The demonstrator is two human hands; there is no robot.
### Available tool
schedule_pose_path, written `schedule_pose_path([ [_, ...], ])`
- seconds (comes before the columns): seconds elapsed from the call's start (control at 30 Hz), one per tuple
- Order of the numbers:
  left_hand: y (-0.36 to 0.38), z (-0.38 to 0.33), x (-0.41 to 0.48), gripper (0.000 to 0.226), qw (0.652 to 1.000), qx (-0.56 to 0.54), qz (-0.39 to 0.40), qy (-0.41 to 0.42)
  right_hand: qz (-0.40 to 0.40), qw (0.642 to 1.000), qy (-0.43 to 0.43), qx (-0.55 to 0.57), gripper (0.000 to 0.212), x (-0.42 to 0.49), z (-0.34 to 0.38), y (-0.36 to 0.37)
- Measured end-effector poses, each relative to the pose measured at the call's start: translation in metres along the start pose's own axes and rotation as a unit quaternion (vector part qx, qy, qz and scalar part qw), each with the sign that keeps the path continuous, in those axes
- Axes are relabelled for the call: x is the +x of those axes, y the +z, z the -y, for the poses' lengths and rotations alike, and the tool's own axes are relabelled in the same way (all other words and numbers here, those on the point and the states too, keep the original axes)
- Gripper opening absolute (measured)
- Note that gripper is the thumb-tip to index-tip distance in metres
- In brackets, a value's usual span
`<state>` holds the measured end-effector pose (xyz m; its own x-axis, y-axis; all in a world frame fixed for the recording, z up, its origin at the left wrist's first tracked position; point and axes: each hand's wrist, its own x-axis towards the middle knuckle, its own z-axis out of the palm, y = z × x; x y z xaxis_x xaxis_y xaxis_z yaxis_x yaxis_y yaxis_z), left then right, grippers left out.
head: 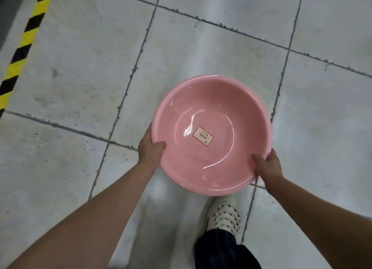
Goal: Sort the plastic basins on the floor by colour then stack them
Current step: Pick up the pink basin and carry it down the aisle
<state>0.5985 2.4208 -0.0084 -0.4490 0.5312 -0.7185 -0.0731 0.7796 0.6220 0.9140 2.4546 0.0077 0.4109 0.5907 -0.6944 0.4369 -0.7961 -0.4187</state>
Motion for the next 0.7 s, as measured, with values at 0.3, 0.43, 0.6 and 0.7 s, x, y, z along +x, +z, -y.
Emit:
schedule_pose_path([
  [0.3, -0.017, 0.012, 0.010, 0.048, 0.992, -0.068, 0.051, -0.093, 0.000, 0.999, -0.048, -0.009, 0.045, -0.010, 0.014, 0.007],
  [0.43, -0.073, 0.024, -0.028, 0.042, 0.987, -0.129, -0.002, -0.092, 0.032, 0.995, -0.083, -0.040, 0.036, -0.057, 0.049, 0.016],
  [0.6, -0.181, 0.051, -0.086, 0.045, 0.973, -0.186, -0.084, -0.108, 0.087, 0.982, -0.146, -0.088, 0.039, -0.146, 0.091, 0.063],
  [0.7, -0.259, 0.069, -0.121, 0.041, 0.957, -0.221, -0.145, -0.116, 0.127, 0.968, -0.186, -0.111, 0.039, -0.211, 0.119, 0.111],
])
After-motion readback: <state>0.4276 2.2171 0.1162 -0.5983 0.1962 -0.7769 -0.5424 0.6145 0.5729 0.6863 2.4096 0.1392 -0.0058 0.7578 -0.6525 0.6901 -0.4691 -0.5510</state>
